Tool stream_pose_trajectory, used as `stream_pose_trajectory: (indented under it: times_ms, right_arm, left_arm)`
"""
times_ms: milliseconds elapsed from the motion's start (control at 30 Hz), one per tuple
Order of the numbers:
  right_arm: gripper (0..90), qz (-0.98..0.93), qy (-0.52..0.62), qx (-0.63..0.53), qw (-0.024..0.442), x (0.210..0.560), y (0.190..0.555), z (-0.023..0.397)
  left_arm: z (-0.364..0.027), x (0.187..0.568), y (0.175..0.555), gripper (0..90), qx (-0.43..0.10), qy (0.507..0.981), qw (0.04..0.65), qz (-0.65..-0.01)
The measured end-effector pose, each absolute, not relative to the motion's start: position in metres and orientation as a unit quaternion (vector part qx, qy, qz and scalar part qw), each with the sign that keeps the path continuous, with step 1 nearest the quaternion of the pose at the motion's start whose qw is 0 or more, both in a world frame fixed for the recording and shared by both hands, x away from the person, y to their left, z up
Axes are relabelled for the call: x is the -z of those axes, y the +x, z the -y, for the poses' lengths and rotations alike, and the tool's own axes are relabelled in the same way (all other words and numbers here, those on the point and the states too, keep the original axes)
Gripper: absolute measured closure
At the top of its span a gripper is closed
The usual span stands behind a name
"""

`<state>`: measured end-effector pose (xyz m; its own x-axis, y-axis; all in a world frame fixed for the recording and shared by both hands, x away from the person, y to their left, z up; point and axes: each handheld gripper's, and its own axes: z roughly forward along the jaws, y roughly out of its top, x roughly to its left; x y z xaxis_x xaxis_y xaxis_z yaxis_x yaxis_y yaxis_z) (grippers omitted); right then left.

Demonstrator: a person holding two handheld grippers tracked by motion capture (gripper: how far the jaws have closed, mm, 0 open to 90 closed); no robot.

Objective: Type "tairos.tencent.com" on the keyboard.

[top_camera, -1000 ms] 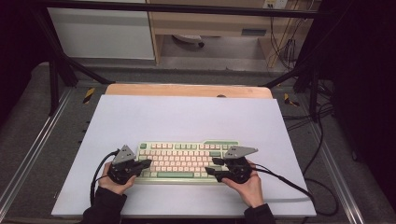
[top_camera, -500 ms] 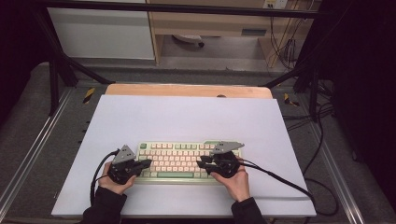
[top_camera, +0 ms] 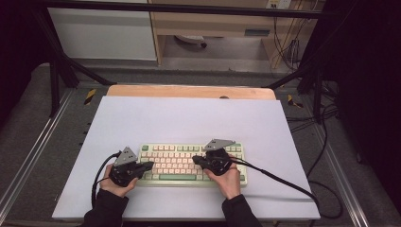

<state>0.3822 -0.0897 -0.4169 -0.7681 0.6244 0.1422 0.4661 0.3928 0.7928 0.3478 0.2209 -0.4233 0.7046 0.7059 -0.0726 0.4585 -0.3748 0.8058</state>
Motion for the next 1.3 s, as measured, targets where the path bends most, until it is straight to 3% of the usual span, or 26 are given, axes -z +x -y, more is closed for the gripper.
stream_pose_trajectory:
  times_ms: [900,1300]
  right_arm:
    - [90.0,-0.836,0.335,-0.426,0.086,0.436,0.394,0.072]
    - [90.0,-0.839,0.323,-0.429,0.09,0.427,0.389,0.077]
  left_arm:
    - [-0.22,0.423,0.348,90.0,-0.144,0.818,0.43,-0.355]
    - [-0.22,0.422,0.348,90.0,-0.145,0.817,0.431,-0.354]
